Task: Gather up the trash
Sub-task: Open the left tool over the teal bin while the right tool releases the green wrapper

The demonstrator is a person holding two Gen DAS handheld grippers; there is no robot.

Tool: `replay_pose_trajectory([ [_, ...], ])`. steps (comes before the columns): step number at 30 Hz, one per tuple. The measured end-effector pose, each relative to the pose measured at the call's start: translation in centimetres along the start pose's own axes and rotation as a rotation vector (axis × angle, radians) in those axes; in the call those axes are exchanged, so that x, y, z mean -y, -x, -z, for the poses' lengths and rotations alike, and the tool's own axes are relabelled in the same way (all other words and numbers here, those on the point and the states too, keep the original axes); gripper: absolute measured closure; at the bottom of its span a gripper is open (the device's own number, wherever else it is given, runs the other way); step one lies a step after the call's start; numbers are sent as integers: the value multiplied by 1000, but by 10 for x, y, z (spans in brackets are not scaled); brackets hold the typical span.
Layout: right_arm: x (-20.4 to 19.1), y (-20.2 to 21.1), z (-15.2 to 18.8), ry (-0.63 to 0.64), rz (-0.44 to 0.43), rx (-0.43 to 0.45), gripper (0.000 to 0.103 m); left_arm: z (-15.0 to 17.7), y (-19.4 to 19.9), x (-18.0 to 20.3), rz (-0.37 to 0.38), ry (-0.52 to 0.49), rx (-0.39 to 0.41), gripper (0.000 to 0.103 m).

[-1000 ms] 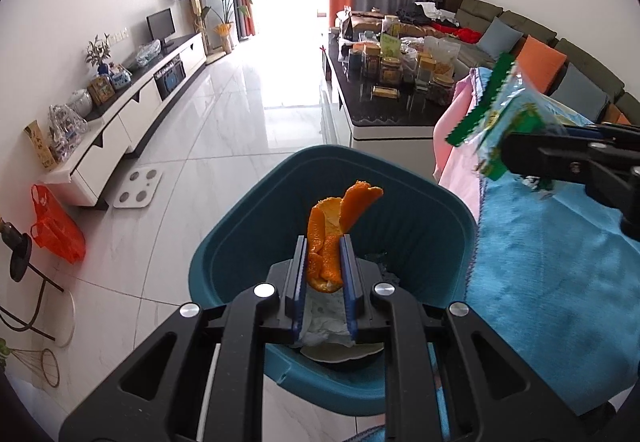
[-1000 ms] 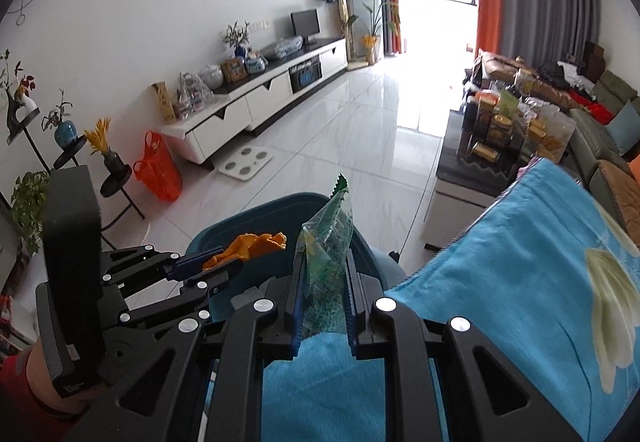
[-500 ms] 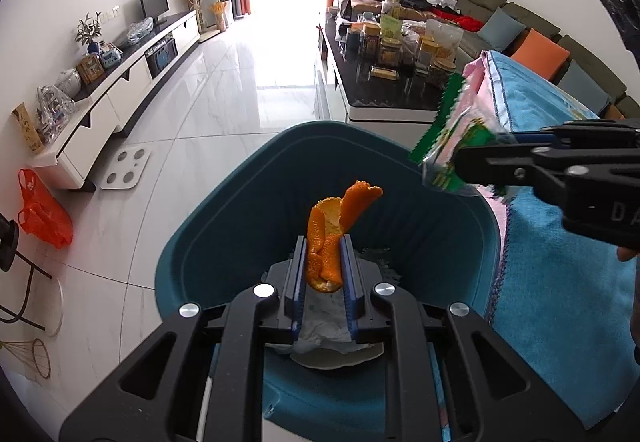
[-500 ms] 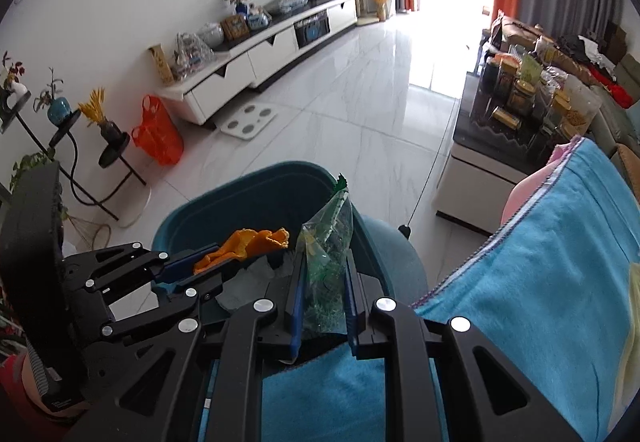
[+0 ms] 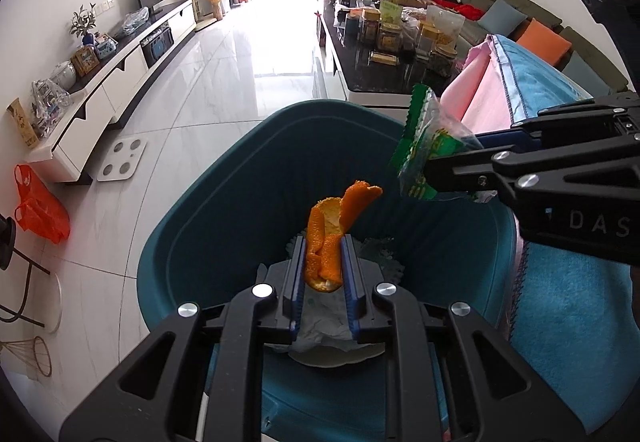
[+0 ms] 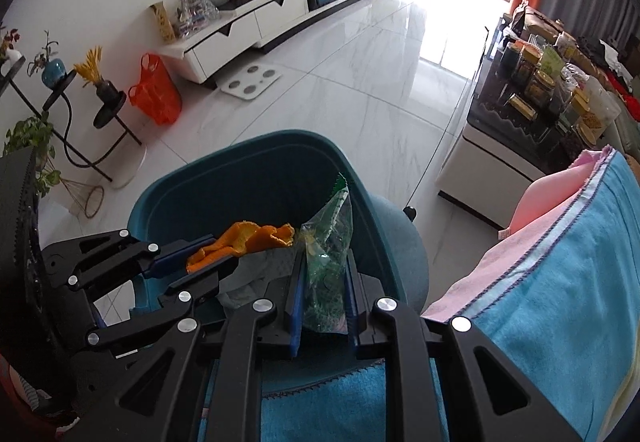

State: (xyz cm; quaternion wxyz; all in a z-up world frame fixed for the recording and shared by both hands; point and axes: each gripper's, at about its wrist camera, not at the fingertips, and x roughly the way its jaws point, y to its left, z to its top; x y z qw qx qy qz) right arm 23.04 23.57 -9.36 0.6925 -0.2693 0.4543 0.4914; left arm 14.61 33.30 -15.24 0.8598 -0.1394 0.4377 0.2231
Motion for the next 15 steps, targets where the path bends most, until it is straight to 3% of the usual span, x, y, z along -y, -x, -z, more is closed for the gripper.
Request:
replay_pose_trajectory([
  [9, 4, -6, -4, 1, 6, -17, 82, 4, -4, 3, -5, 5, -4, 84],
  [13, 10, -1, -3, -16, 2, 0, 77, 4, -3, 6, -10, 6, 5, 70],
  [15, 11, 1, -3, -28, -10, 4, 68, 6, 0, 7, -12, 5, 10, 62],
])
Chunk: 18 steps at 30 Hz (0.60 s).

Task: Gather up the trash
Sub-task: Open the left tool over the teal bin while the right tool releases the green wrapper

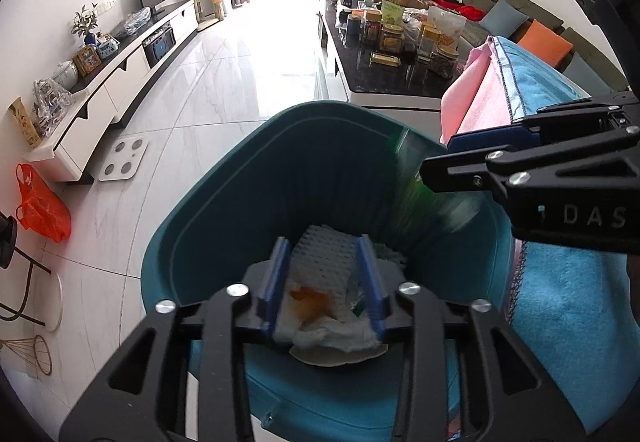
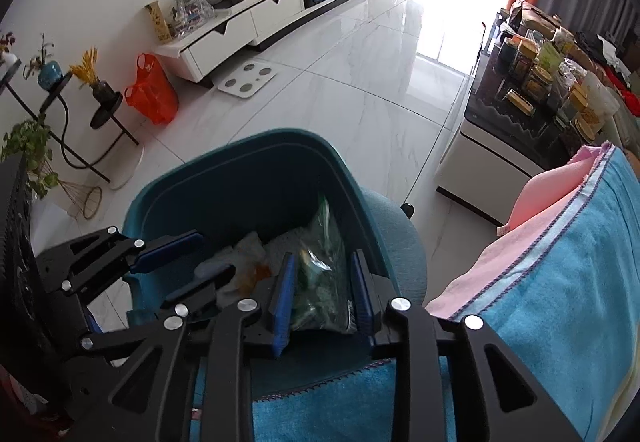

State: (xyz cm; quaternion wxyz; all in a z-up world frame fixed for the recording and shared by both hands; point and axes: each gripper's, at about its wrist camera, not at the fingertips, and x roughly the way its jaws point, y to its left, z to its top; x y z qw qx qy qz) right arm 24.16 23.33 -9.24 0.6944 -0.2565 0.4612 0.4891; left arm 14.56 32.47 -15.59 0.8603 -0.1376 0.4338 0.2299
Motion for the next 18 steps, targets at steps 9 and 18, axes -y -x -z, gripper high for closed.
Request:
replay_pose_trajectory([
  [9, 7, 14, 6, -32, -2, 36, 60, 1, 13, 2, -21, -1, 24, 49],
  [18, 20, 60, 19, -84, -29, 144, 43, 0, 40, 5, -52, -19, 73, 32],
])
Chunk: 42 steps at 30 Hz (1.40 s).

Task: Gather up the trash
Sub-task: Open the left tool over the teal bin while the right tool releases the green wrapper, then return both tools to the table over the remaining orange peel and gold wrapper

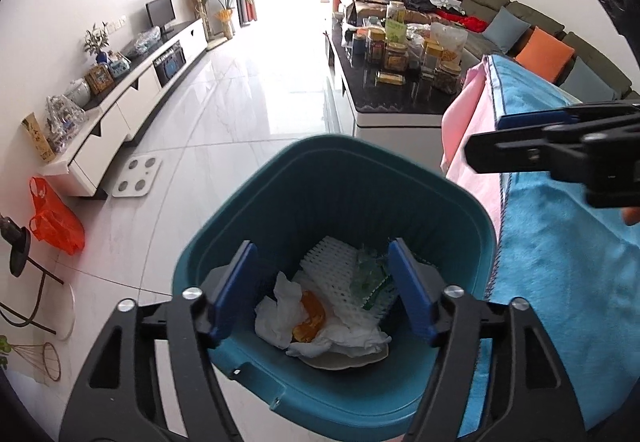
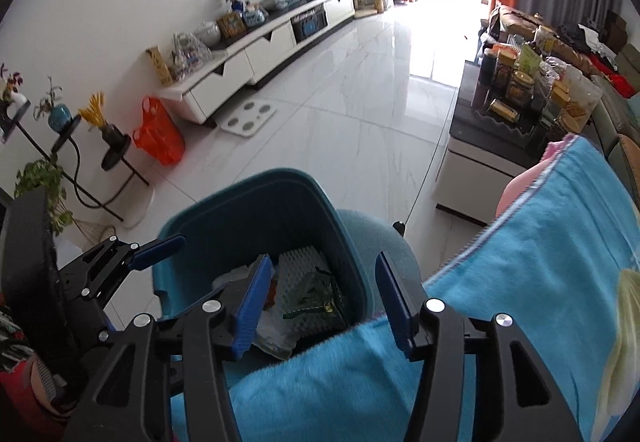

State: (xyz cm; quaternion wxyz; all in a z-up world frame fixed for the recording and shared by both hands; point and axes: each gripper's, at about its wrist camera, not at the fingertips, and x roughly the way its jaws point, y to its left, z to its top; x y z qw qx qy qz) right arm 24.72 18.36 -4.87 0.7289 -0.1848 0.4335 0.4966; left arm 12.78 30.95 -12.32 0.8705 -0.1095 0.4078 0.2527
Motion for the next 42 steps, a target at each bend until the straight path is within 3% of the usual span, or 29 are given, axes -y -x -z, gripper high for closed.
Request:
replay_pose_trajectory([
  [9, 19, 51, 25, -54, -6, 106, 17, -8, 35, 12, -65, -20, 53, 7],
  [17, 41, 96, 56, -107, 22, 201, 7, -17, 65, 36, -110, -53, 86, 6],
  [30, 62, 159, 122, -167, 98, 339, 7, -19, 107, 78, -107, -104, 152, 6],
  [42, 82, 200, 178, -262, 165, 419, 7, -16, 136, 130, -15, -190, 194, 6],
])
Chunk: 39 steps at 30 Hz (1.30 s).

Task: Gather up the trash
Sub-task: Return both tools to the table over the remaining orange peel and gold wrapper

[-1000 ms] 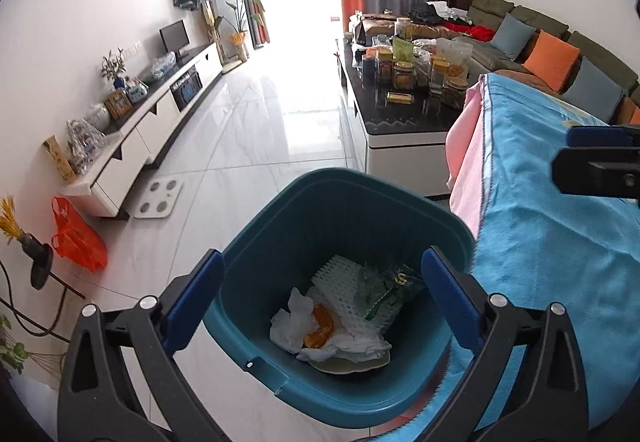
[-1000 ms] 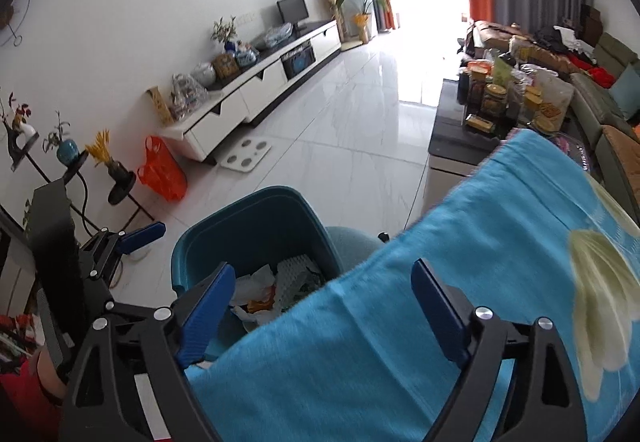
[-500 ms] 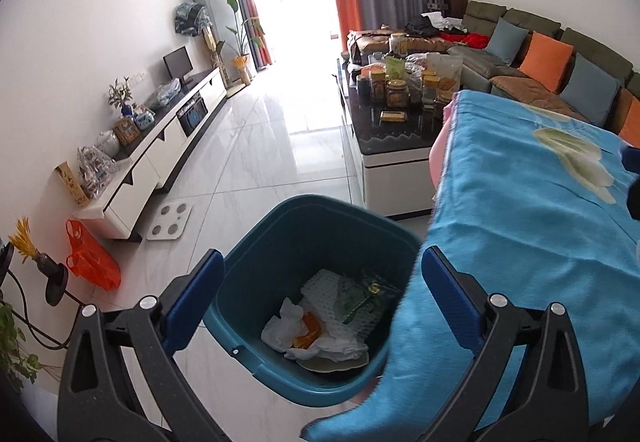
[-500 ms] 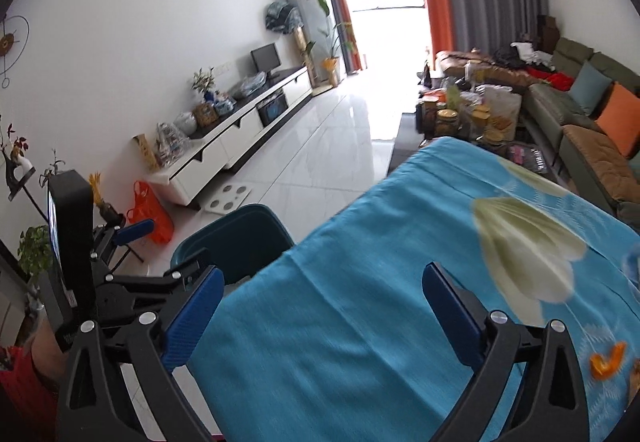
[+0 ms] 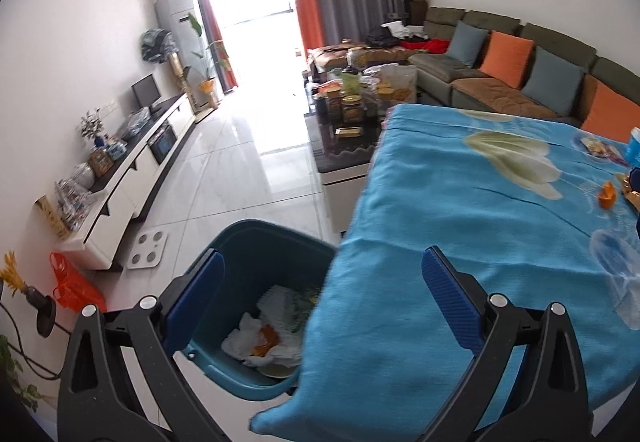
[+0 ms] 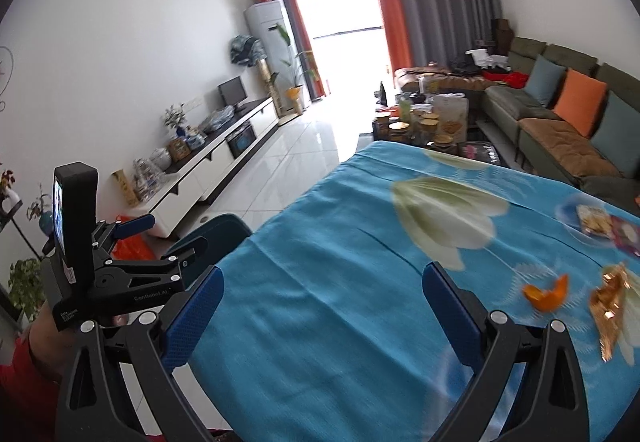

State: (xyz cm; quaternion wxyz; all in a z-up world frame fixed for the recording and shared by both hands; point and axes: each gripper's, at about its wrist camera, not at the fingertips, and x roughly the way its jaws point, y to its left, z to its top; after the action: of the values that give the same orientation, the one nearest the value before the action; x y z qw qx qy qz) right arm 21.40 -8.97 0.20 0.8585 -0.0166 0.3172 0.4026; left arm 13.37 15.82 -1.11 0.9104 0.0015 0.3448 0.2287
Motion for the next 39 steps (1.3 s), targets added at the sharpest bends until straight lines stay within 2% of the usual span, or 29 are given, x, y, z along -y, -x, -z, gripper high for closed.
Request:
replay_pose_trajectory([
  [15, 49, 64, 43, -108, 131, 65, 7, -11, 8, 70, 140, -96, 26, 6],
  [18, 58, 77, 53, -125, 183, 78, 7, -10, 11, 86, 175, -112, 28, 6],
  [29, 86, 124, 83, -159, 350, 128, 7, -6, 21, 142, 343, -137, 48, 6],
  [39, 113, 140, 97, -213, 430, 134, 7, -3, 33, 195, 507, -198, 67, 6],
])
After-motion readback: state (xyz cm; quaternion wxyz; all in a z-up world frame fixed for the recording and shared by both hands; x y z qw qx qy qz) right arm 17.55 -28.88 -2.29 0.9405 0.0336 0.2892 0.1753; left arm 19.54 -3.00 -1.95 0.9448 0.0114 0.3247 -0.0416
